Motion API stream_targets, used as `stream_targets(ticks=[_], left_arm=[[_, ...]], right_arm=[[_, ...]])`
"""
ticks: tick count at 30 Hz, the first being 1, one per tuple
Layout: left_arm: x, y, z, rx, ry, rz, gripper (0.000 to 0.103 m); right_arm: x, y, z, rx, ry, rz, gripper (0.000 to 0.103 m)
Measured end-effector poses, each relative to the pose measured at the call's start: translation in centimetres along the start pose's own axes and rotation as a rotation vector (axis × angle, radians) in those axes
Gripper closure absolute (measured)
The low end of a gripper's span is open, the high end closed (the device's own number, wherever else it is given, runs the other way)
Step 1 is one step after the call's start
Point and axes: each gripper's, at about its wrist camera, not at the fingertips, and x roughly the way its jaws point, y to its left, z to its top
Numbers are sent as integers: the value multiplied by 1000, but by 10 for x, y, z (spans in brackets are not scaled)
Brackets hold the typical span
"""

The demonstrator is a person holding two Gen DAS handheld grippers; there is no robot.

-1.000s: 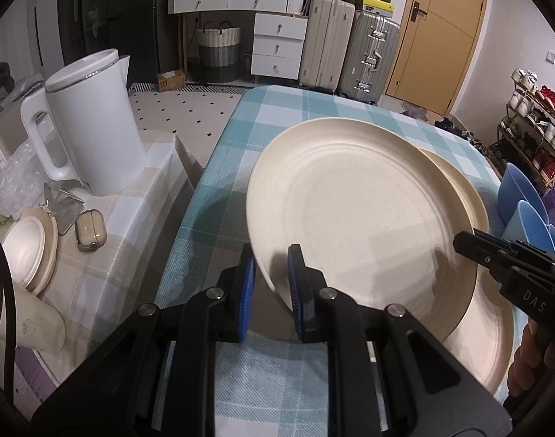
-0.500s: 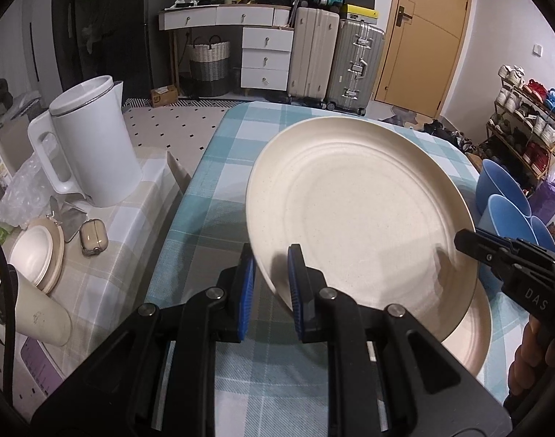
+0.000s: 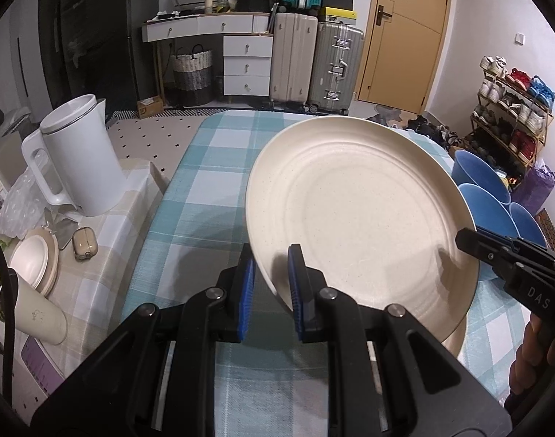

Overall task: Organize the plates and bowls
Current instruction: 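Lift the cream plate with the left tool and carry it toward another cream plate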

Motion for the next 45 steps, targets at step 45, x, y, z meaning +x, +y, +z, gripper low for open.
stream_targets(ticks=[45], left_arm=[[12, -61, -48, 124, 80, -63, 88]], right_arm=[[-32, -42, -62, 74, 65, -90, 84]])
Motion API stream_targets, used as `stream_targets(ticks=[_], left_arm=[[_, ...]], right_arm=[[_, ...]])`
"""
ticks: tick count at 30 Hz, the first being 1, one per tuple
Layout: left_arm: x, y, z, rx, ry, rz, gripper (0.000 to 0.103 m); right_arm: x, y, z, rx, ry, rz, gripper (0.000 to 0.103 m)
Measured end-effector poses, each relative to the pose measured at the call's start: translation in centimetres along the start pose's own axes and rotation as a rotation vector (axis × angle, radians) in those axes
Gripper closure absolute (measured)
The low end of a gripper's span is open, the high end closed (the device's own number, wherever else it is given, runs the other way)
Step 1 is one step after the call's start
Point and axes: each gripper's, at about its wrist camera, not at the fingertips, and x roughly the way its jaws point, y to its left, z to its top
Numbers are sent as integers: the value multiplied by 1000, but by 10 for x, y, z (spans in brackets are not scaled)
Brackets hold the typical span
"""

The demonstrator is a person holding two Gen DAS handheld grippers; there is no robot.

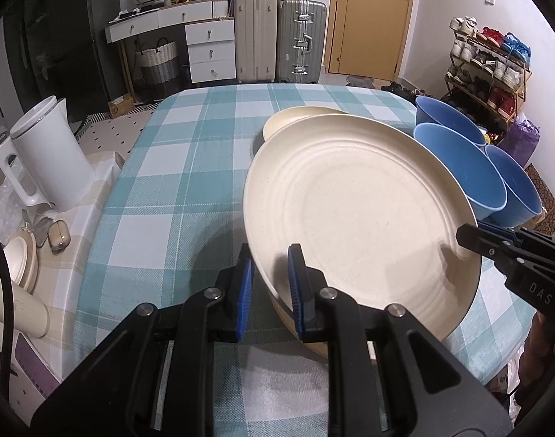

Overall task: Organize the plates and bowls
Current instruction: 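Lift the cream plate with the left tool and carry it toward another cream plate, then lower the held plate onto the other cream plate and open the left tool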

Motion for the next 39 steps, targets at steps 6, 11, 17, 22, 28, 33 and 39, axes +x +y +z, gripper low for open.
stream_targets(ticks=[6, 11, 17, 22, 28, 33, 39], left_arm=[[12, 0, -6, 8, 19, -3, 88], [22, 0, -11, 11, 37, -8, 88], [35, -2, -16, 17, 57, -8, 86], [45, -6, -19, 32, 70, -8, 86], [53, -10, -22, 55, 77, 0, 85], [58, -15, -25, 84, 85, 17, 84], [61, -17, -26, 108, 86, 33, 84]], right_arm=[[7, -1, -9, 1, 22, -15, 84], [13, 0, -15, 1, 38, -30, 84], [18, 0, -20, -4, 50, -50, 84], [23, -2, -22, 4, 65, -58, 84], [27, -3, -24, 11, 75, -67, 84], [32, 2, -25, -1, 81, -87, 84], [38, 7, -26, -5, 90, -97, 84]])
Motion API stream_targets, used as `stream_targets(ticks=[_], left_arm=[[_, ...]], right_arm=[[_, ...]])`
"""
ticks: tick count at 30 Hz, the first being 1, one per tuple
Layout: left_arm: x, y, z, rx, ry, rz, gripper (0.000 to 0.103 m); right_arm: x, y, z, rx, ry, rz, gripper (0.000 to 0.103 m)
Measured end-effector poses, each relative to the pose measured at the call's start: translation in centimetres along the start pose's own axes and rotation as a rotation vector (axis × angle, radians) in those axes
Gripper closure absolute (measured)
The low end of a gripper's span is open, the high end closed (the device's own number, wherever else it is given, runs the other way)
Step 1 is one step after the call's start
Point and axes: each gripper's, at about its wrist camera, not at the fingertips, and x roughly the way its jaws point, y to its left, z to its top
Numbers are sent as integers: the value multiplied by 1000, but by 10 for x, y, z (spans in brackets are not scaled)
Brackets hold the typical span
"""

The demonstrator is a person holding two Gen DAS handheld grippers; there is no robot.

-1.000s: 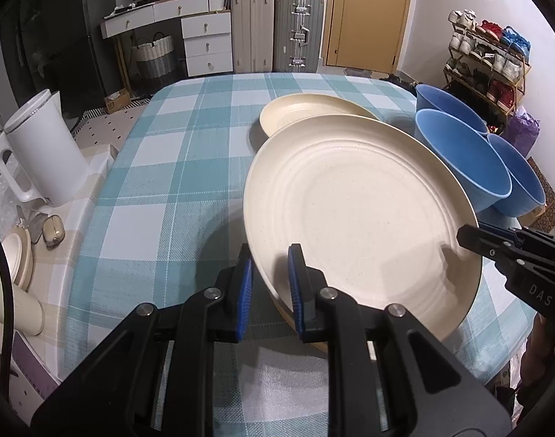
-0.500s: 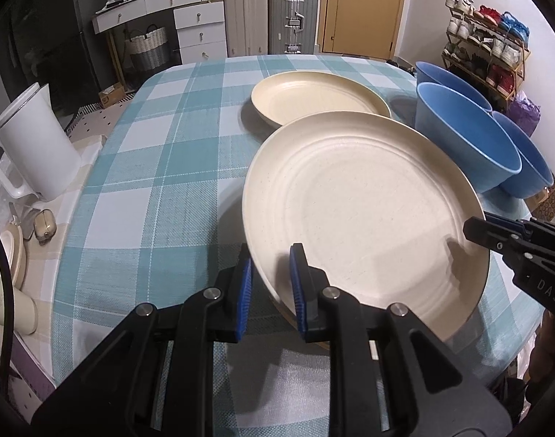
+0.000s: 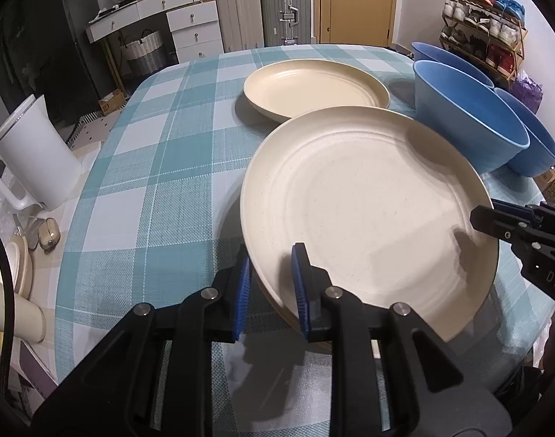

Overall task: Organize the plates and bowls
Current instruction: 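Lower the held plate onto the other cream plate and open the left tool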

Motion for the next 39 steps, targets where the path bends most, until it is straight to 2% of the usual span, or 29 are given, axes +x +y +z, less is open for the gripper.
stream_targets(ticks=[28, 39], left_arm=[[11, -17, -8, 131, 45, 100, 78], [11, -16, -8, 138, 52, 94, 78]], right_arm=[[10, 5, -5, -47, -1, -49, 84], [14, 3, -5, -49, 7, -53, 84]])
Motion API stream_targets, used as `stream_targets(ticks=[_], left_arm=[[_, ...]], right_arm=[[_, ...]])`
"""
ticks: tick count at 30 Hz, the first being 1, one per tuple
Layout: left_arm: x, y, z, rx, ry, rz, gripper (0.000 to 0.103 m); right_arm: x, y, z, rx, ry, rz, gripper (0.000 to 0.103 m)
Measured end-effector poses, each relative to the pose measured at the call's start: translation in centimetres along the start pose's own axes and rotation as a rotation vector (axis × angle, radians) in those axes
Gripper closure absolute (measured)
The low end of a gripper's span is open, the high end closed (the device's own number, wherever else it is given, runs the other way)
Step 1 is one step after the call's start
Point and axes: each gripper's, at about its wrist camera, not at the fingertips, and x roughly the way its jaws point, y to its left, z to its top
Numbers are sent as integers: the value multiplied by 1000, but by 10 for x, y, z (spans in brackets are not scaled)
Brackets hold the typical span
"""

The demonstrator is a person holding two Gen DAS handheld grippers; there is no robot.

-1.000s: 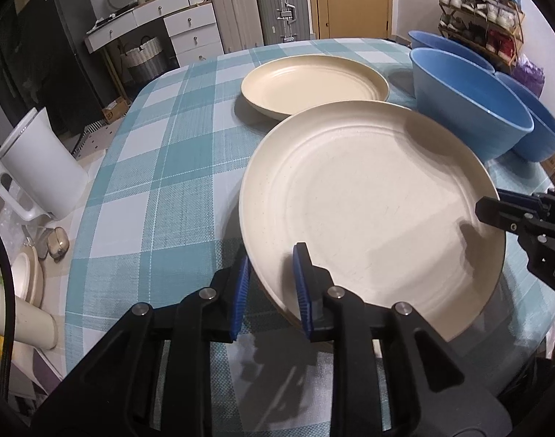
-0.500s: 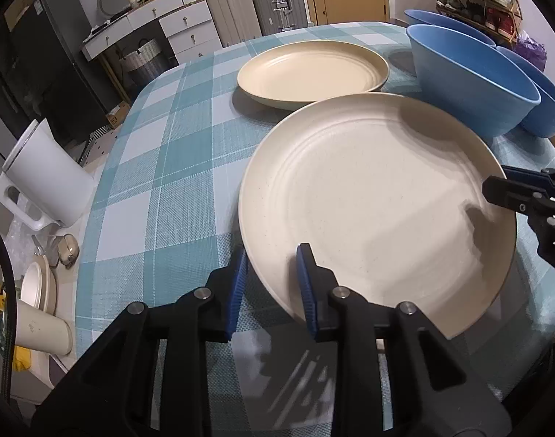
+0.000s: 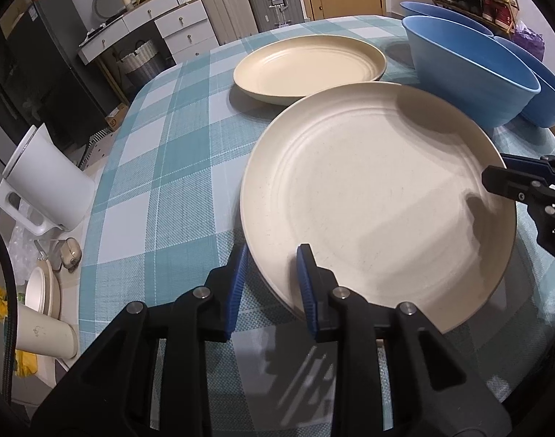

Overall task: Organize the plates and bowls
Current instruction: 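Lower the held plate onto the other cream plate and open the left tool, then withdraw both tools and move them toward the blue bowls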

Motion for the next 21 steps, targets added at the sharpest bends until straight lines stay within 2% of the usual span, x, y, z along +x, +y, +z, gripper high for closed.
stream_targets(ticks=[9, 13, 17, 19, 20, 21], left_arm=[[0, 10, -2, -56, 16, -76, 78], [-2, 19, -2, -98, 17, -104, 75], [-6, 28, 0, -141, 2, -129, 56], [-10, 34, 1, -161, -14, -148, 53], [-12, 37, 2, -172, -22, -160, 45], [-15, 40, 3, -181, -32, -169, 32]], right_arm=[[-1, -7, 1, 17, -2, 21, 83], [-5, -9, 2, 24, -12, 27, 72], [-11, -13, 3, 32, -21, 32, 59], [-14, -15, 5, 41, -27, 45, 53], [-17, -16, 6, 43, -31, 47, 52], [-19, -16, 7, 44, -35, 46, 51]])
